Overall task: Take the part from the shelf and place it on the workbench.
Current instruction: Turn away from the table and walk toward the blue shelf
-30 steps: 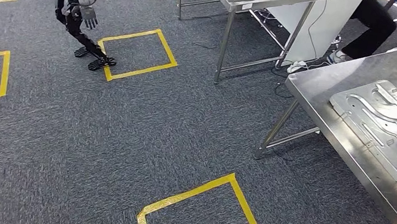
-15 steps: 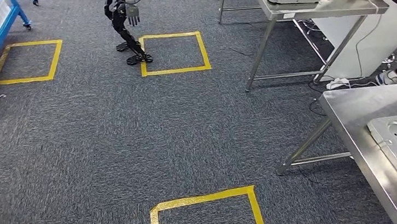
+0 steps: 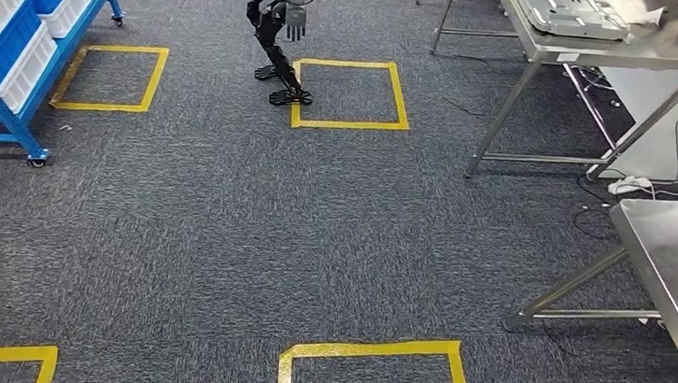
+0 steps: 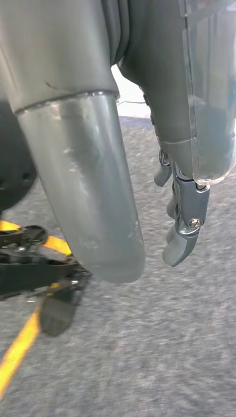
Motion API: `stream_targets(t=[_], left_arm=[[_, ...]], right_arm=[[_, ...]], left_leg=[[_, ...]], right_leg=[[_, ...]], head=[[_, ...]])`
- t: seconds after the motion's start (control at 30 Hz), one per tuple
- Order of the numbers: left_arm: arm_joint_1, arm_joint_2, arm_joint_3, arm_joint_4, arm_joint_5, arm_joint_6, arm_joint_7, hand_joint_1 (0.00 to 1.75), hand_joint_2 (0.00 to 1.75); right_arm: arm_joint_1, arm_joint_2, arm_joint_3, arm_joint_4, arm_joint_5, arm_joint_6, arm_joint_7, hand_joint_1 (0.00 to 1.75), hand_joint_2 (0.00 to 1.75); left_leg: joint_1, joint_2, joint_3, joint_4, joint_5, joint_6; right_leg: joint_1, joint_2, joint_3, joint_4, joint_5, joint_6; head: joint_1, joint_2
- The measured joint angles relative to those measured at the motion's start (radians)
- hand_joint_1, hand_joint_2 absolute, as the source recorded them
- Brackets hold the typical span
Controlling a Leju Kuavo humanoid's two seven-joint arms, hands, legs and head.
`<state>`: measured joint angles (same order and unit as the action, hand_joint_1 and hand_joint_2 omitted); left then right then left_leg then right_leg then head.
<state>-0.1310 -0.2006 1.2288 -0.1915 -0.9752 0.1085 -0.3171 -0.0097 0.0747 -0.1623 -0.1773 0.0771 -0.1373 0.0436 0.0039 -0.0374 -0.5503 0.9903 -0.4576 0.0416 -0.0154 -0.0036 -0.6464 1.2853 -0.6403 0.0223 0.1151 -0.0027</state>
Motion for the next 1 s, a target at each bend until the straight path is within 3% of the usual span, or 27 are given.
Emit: stream_targets(t=[0.03,0.07,0.13,0.2,0.27,0.3,0.33,0.4,0.47,0.5,0.53,0.6,0.67,0.73,0.77,0.8,0.87,0.93,1.0], left_arm=[[-0.001,-0.001,0.000,0.000,-0.002,0.000,0.002,0.00,0.00],[-0.001,-0.002,-0.001,0.000,-0.004,0.000,0.003,0.00,0.00],[0.001,-0.004,-0.001,0.001,-0.006,0.000,0.003,0.00,0.00],[0.002,-0.007,-0.001,0.002,-0.006,-0.001,0.003,0.00,0.00],[0.004,-0.007,-0.001,0.002,-0.006,-0.001,0.003,0.00,0.00],[0.005,-0.007,-0.001,0.002,-0.006,-0.001,0.003,0.00,0.00],[0.006,-0.007,-0.001,0.002,-0.006,0.000,0.003,0.00,0.00],[0.003,-0.007,-0.001,0.002,-0.006,0.000,0.003,0.00,0.00],[0.000,-0.007,-0.003,0.002,-0.006,0.001,0.004,0.00,0.00],[0.000,-0.007,-0.005,0.003,-0.006,0.001,0.004,0.00,0.00],[0.002,-0.007,-0.006,0.003,-0.007,0.001,0.004,0.00,0.00],[0.006,-0.007,-0.008,0.003,-0.008,0.001,0.004,0.00,0.00],[0.005,-0.007,-0.011,0.003,-0.010,0.000,0.003,0.00,0.00],[0.005,-0.006,-0.015,0.003,-0.011,-0.001,0.001,0.00,0.00],[0.006,-0.006,-0.017,0.003,-0.012,-0.001,0.001,0.00,0.00],[0.008,-0.006,-0.017,0.003,-0.012,-0.001,0.001,0.00,0.00],[0.010,-0.005,-0.019,0.003,-0.012,-0.001,0.001,0.00,0.00],[0.008,-0.005,-0.021,0.003,-0.014,-0.001,0.001,0.00,0.00],[0.006,-0.005,-0.022,0.003,-0.015,0.000,0.002,0.00,0.00]], right_arm=[[0.000,0.000,0.000,0.000,0.000,0.000,0.004,0.00,0.00],[0.000,0.000,0.000,0.000,0.000,0.001,0.007,0.00,0.00],[0.004,0.000,0.000,0.001,0.000,0.001,0.008,0.00,0.00],[0.007,-0.001,0.000,0.002,0.000,0.001,0.008,0.00,0.00],[0.004,-0.001,0.000,0.002,0.000,0.002,0.008,0.00,0.00],[0.002,0.000,0.000,0.002,0.000,0.002,0.008,0.00,0.00],[0.002,0.000,0.000,0.002,0.000,0.002,0.008,0.00,0.00],[0.006,0.001,0.000,0.003,0.000,0.001,0.008,0.00,0.00],[0.009,0.001,-0.001,0.003,-0.001,0.000,0.008,0.00,0.00],[0.009,0.001,-0.001,0.003,-0.001,0.001,0.009,0.00,0.00],[0.009,0.001,-0.001,0.003,-0.001,0.001,0.009,0.00,0.00],[0.008,0.002,-0.001,0.003,-0.001,0.003,0.009,0.00,0.00],[0.008,0.002,-0.001,0.003,-0.001,0.004,0.008,0.00,0.00],[0.007,0.002,-0.001,0.003,-0.001,0.004,0.008,0.00,0.00],[0.004,0.002,-0.001,0.003,-0.001,0.004,0.007,0.00,0.00],[0.002,0.002,-0.001,0.003,-0.001,0.004,0.007,0.00,0.00],[0.000,0.001,-0.001,0.003,-0.001,0.004,0.007,0.00,0.00],[0.003,0.001,-0.001,0.003,-0.001,0.005,0.007,0.00,0.00],[0.005,0.001,-0.001,0.004,-0.001,0.006,0.008,0.00,0.00]], left_leg=[[-0.001,-0.014,0.001,0.001,0.000,0.000],[-0.002,-0.027,0.003,0.003,-0.001,-0.001],[-0.002,-0.049,0.003,0.008,-0.004,-0.006],[0.000,-0.069,-0.005,0.012,-0.004,-0.016],[0.004,-0.092,-0.012,0.010,-0.001,-0.030],[0.005,-0.092,-0.015,0.014,-0.003,-0.035],[0.004,-0.075,-0.023,0.031,-0.015,-0.039],[0.004,-0.017,-0.066,0.120,-0.069,-0.045],[0.007,0.018,-0.130,0.250,-0.129,-0.054],[0.010,0.024,-0.150,0.290,-0.140,-0.058],[0.012,0.029,-0.150,0.292,-0.130,-0.061],[0.015,0.051,-0.092,0.188,-0.069,-0.062],[0.011,0.098,-0.025,0.061,-0.023,-0.055],[0.005,0.113,-0.006,0.020,-0.016,-0.044],[0.003,0.100,-0.007,0.020,-0.014,-0.037],[0.004,0.089,-0.006,0.017,-0.012,-0.030],[0.007,0.068,-0.003,0.010,-0.007,-0.016],[0.006,0.047,-0.003,0.008,-0.004,-0.008],[0.002,0.022,-0.004,0.009,-0.003,-0.005]], right_leg=[[0.000,0.003,0.000,-0.008,0.020,-0.002],[0.000,0.009,0.019,-0.057,0.058,-0.004],[0.000,0.054,0.074,-0.193,0.127,-0.011],[0.001,0.090,0.101,-0.264,0.148,-0.015],[0.003,0.078,0.104,-0.271,0.147,-0.021],[0.002,0.064,0.108,-0.277,0.149,-0.027],[0.001,0.049,0.113,-0.284,0.152,-0.034],[0.000,0.017,0.119,-0.295,0.156,-0.045],[0.002,-0.014,0.120,-0.297,0.154,-0.049],[0.003,-0.029,0.121,-0.297,0.153,-0.049],[0.003,-0.043,0.122,-0.296,0.151,-0.048],[0.003,-0.067,0.126,-0.293,0.145,-0.043],[0.007,-0.089,0.131,-0.286,0.135,-0.032],[0.011,-0.107,0.135,-0.280,0.127,-0.020],[0.011,-0.116,0.138,-0.280,0.126,-0.015],[0.008,-0.117,0.141,-0.278,0.121,-0.009],[0.002,-0.079,0.128,-0.238,0.088,0.000],[0.000,-0.022,0.074,-0.123,0.025,0.003],[0.000,-0.003,0.014,-0.010,-0.010,0.002]], head=[[0.000,0.000],[0.000,0.000],[0.000,0.000],[0.000,0.000],[0.000,0.000],[0.000,0.000],[0.000,0.000],[0.000,0.000],[0.000,0.000],[0.000,0.000],[0.000,0.000],[0.000,0.000],[0.000,0.000],[0.001,0.000],[0.001,0.000],[0.001,0.000],[0.001,0.000],[0.001,0.000],[0.001,0.000]])
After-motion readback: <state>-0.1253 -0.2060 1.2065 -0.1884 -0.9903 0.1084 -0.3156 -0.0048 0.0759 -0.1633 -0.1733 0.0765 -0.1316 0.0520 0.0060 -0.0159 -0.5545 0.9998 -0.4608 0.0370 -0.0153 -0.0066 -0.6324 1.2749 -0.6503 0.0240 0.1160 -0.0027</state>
